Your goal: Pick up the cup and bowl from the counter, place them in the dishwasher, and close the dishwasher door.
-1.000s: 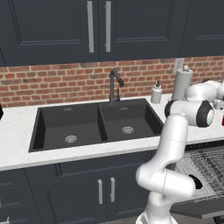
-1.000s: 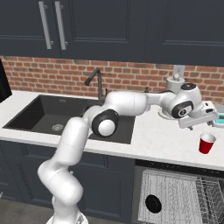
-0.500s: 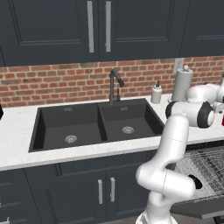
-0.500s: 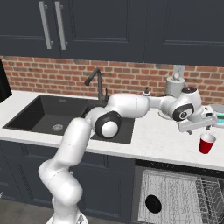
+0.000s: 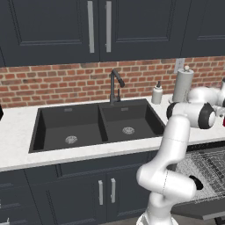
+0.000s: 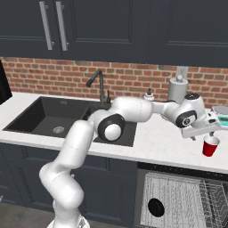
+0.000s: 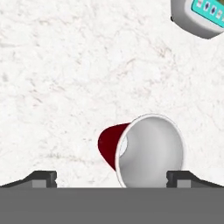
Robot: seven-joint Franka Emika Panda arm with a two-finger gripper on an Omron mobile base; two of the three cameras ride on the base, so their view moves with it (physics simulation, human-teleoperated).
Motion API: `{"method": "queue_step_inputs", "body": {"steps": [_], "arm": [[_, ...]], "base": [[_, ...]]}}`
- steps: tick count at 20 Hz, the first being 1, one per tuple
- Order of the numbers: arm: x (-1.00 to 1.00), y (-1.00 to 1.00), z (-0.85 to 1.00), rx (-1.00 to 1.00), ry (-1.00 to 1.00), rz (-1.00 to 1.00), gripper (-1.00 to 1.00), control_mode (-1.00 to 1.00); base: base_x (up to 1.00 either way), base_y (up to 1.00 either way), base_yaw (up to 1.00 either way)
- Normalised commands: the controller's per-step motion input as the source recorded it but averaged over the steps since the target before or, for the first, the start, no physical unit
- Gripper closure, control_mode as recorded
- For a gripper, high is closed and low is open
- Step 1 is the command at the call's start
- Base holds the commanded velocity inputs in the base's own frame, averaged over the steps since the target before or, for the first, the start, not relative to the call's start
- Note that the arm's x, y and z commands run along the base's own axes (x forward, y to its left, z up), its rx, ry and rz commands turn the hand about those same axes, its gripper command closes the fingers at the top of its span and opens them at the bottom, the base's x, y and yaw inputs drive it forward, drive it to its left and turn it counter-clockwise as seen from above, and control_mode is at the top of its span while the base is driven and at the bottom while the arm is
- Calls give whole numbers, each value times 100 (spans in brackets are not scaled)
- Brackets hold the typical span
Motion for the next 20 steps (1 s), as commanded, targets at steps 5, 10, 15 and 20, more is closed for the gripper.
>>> {"method": "queue_step_inputs", "body": {"steps": [5,10,15,20], "arm": [[12,-20,-3,0,0,0,-100,-100],[11,-24,-14,0,0,0,-100,-100],[1,-4,-20,0,0,0,-100,-100],[0,0,-21,0,0,0,-100,-100]], "base": [[0,0,0],[0,0,0],[0,0,0],[0,0,0]]}}
